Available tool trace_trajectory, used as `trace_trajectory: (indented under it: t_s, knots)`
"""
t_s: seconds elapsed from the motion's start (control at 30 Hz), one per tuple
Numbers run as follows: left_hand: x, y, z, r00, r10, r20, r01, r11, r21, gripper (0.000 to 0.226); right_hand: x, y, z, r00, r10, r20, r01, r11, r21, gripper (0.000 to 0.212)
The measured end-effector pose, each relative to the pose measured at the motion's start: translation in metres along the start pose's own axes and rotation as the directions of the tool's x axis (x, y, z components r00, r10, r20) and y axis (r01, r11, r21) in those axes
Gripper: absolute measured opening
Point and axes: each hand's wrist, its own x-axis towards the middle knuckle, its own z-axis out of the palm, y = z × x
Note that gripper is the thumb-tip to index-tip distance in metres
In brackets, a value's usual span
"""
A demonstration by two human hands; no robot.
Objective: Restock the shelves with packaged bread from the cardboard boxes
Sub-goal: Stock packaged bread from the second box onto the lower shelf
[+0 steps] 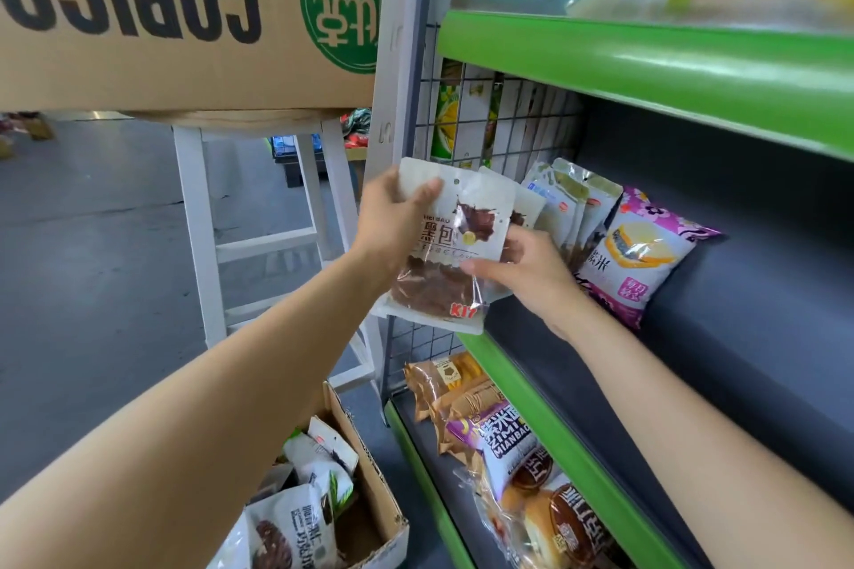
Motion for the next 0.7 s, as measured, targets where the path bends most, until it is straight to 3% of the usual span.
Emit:
trace_trajectory:
  t_s: [0.1,0.17,0.27,0.33,0.43,0.57,0.63,0.7]
  knots:
    - [0.011,-0.004,0.006,0.999,0.031,-0.036,-0.028,0.996,0.086,0.013,0.010,0.001,0.000,0.966,0.005,-0.258,0.001,1.000,0.022,0.018]
    - [0.017,-0.010,0.009,0.996,0.064,-0.059,-0.052,0.980,0.190,0.029,0.018,0.005,0.006,0.918,-0.009,-0.397,-0.043,0.992,-0.123,0.018]
    - [0.021,-0.026,0.015,0.986,0.167,-0.003,-0.145,0.865,0.480,0.047,0.030,0.013,0.018,0.776,-0.050,-0.629,-0.201,0.926,-0.321,0.012]
    - [0.020,-0.039,0.019,0.987,0.136,0.085,-0.160,0.784,0.600,0.049,0.037,0.018,0.024,0.722,-0.090,-0.686,-0.252,0.889,-0.382,0.014]
    - [0.015,-0.050,0.017,0.980,-0.034,0.194,-0.110,0.721,0.684,0.064,0.044,0.031,0.031,0.783,-0.122,-0.611,-0.285,0.802,-0.525,0.021]
    - [0.010,-0.059,0.015,0.906,-0.251,0.340,-0.126,0.608,0.784,0.073,0.039,0.055,0.027,0.873,-0.090,-0.479,-0.303,0.669,-0.678,0.032]
    - [0.010,-0.063,0.018,0.872,-0.310,0.378,-0.142,0.579,0.803,0.068,0.037,0.064,0.021,0.911,-0.086,-0.403,-0.240,0.683,-0.690,0.035]
    - [0.012,-0.066,0.020,0.865,-0.342,0.367,-0.117,0.574,0.811,0.066,0.036,0.069,0.017,0.953,-0.079,-0.292,-0.124,0.778,-0.616,0.047]
